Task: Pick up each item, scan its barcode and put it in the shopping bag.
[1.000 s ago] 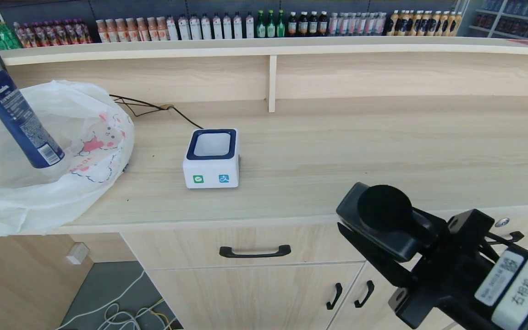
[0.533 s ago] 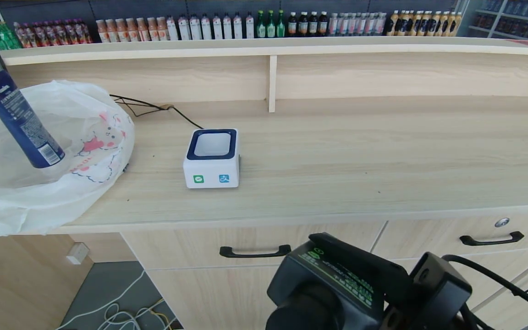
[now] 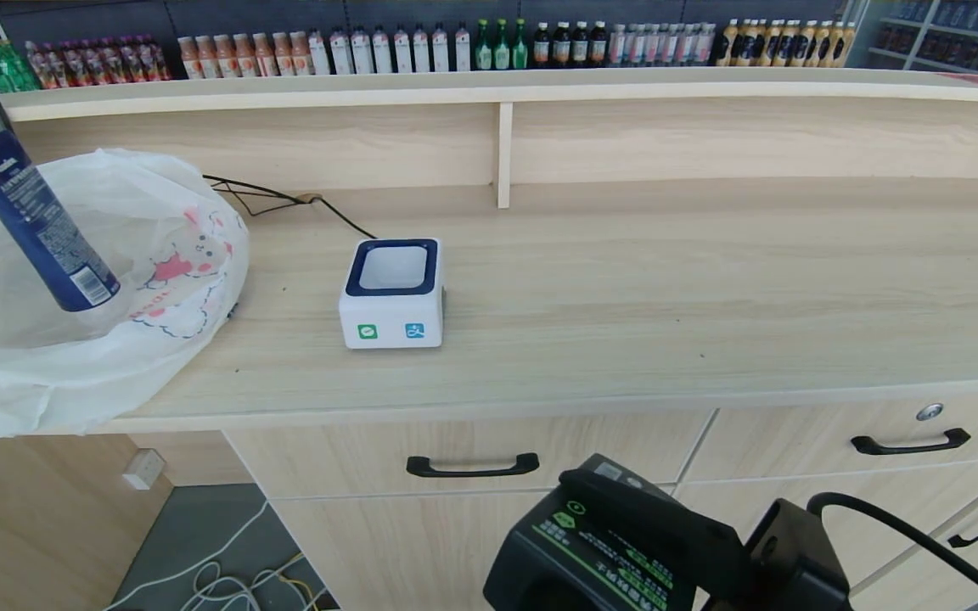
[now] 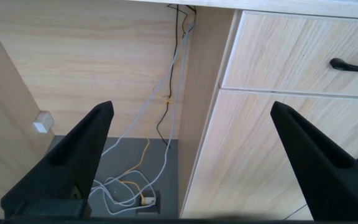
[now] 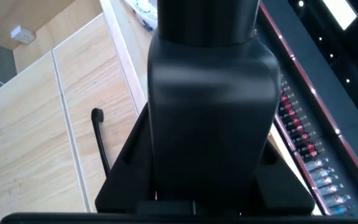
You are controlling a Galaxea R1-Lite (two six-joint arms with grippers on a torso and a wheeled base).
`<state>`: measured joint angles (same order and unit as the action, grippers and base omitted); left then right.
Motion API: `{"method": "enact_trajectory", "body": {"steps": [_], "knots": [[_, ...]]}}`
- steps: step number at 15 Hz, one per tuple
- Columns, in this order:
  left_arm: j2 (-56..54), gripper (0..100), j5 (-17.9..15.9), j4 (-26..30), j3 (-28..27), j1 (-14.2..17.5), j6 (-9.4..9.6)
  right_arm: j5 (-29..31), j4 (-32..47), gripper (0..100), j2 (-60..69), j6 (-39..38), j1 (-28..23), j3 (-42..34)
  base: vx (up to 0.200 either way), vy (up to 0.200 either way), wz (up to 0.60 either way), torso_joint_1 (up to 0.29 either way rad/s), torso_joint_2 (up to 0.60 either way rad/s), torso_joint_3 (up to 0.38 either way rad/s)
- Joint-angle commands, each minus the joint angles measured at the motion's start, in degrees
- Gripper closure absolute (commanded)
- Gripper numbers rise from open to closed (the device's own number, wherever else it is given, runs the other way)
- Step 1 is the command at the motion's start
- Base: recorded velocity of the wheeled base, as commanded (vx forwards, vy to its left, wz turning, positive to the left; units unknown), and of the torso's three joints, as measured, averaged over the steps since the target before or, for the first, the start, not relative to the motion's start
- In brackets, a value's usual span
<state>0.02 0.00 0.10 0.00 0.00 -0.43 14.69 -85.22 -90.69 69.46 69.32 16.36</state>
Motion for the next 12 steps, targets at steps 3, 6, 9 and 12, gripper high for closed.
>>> {"method": "enact_trajectory", "body": {"steps": [3,6,9,12], "knots": [[0.0,0,0.0,0.0,0.0,0.0,0.08,-0.2,-0.2,100,-2.4,3.3,-0.4,2.0,0.0,0.0,0.0,0.0,0.0,0.0],[0.0,0,0.0,0.0,0.0,0.0,0.08,-0.3,-0.2,100,-3.1,4.1,-0.9,2.4,0.0,0.0,0.0,0.0,0.0,0.0],[0.0,0,0.0,0.0,0.0,0.0,0.08,-0.4,-0.2,100,-3.5,5.8,-1.7,2.9,0.0,0.0,0.0,0.0,0.0,0.0],[0.0,0,0.0,0.0,0.0,0.0,0.08,-0.5,-0.2,100,-3.2,10.3,-1.8,3.7,0.0,0.0,0.0,0.0,0.0,0.0]]}}
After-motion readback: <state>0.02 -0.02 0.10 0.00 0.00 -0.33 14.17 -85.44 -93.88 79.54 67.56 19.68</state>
